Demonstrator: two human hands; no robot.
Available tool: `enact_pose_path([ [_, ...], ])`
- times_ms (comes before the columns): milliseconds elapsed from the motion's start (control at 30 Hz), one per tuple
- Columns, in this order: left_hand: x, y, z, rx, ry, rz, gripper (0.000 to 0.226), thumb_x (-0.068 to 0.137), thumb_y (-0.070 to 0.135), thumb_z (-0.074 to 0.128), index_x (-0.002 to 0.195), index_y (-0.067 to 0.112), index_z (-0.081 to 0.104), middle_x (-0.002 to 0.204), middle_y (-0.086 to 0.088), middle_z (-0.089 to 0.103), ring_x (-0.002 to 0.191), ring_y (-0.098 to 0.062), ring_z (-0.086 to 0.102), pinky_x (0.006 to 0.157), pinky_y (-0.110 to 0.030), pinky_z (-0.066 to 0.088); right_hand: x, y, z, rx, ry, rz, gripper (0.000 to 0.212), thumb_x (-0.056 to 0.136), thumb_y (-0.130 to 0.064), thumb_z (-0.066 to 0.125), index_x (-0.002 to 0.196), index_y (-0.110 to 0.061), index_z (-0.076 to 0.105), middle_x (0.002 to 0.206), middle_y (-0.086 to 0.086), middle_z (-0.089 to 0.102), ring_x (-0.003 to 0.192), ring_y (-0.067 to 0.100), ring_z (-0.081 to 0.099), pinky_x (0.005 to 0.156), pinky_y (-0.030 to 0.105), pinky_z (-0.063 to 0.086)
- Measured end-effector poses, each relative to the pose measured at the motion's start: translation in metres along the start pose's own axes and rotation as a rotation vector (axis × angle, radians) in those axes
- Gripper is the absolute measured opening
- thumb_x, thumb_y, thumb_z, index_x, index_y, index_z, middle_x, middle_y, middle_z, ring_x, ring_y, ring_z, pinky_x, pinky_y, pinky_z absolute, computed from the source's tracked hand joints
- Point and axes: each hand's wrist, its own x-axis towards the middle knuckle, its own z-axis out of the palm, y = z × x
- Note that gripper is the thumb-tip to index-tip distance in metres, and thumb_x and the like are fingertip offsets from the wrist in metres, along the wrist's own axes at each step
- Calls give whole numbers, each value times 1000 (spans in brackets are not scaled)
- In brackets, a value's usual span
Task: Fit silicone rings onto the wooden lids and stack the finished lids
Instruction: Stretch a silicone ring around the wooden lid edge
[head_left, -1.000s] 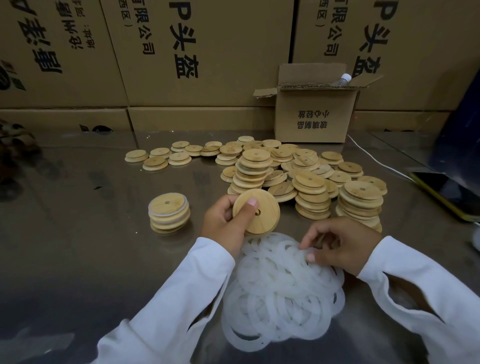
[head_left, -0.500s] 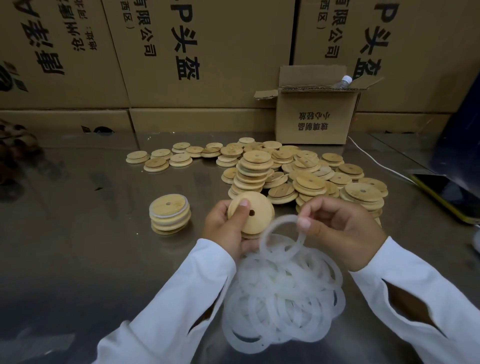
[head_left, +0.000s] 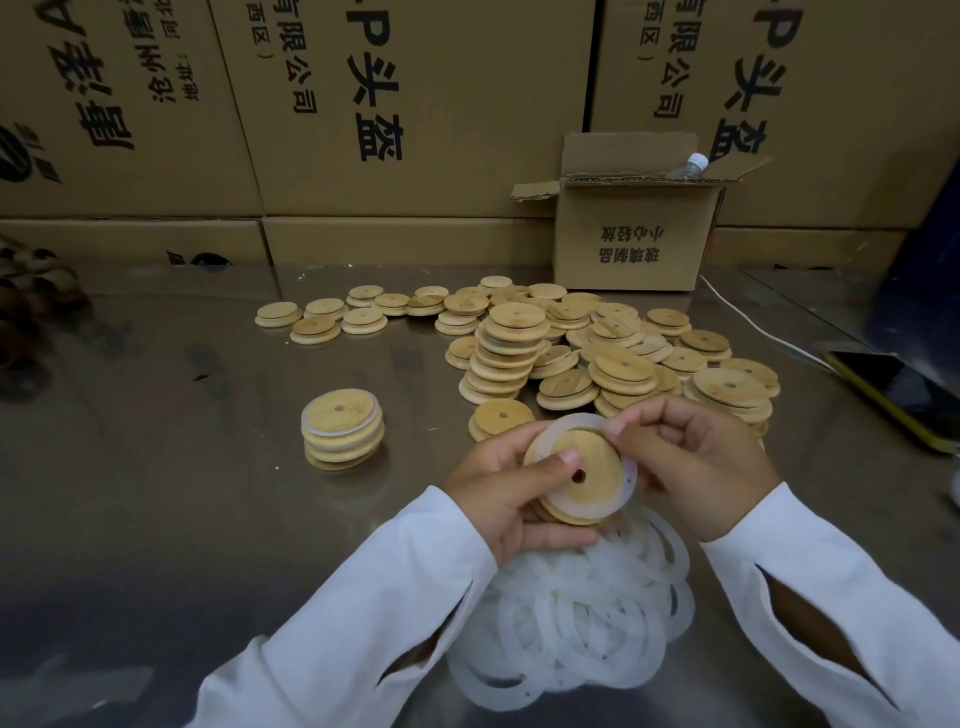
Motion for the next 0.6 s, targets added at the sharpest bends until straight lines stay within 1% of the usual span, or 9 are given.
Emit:
enact_pose_path([
  [67,0,-1,0,1,-5,18,25,86,11,53,109,15,61,104,-15,64,88,-28,66,64,-31,59,-1,0,0,-38,1,-64,17,77,-1,64,66,-14,64,47,-6,59,44,0,51,45,10,41],
  [167,1,-2,-1,12,-19,38,26,91,6,47,112,14,58,103,-14,64,91,-27,65,70,-31,58,-2,0,2,-84,5,-133,16,76,-3,66,66,-15,64,50,-8,59,48,2,52,50,11,44],
  [300,2,-3,-1,0,-48,71,27,86,7,48,110,15,58,104,-13,63,93,-27,65,75,-33,57,1,3,2,-71,30,-120,14,75,-9,68,65,-17,64,52,-7,60,50,4,53,52,13,46],
  [400,3,-3,-2,-19,-80,93,31,80,8,62,109,16,59,103,-10,66,92,-24,67,76,-34,57,-1,4,0,-62,34,-115,13,75,-10,68,65,-17,65,53,-6,61,51,4,54,52,13,46],
  [433,3,-3,-3,-19,-90,101,32,79,7,63,109,17,60,102,-8,67,93,-24,67,77,-35,57,-1,4,0,-58,32,-117,13,76,-10,68,65,-16,65,53,-6,61,50,3,54,51,12,45],
  [500,4,-5,-4,-14,-109,115,34,76,9,56,108,20,62,99,-5,70,93,-23,67,76,-34,57,-1,3,0,-52,30,-119,11,75,-10,68,65,-14,65,53,-6,60,49,3,54,50,11,45],
  [600,4,-6,-5,-5,-123,146,34,77,9,53,106,22,65,99,-4,70,95,-21,67,76,-32,56,-1,2,2,-50,32,-137,12,76,-9,68,65,-13,64,52,-7,59,50,3,52,51,12,45],
])
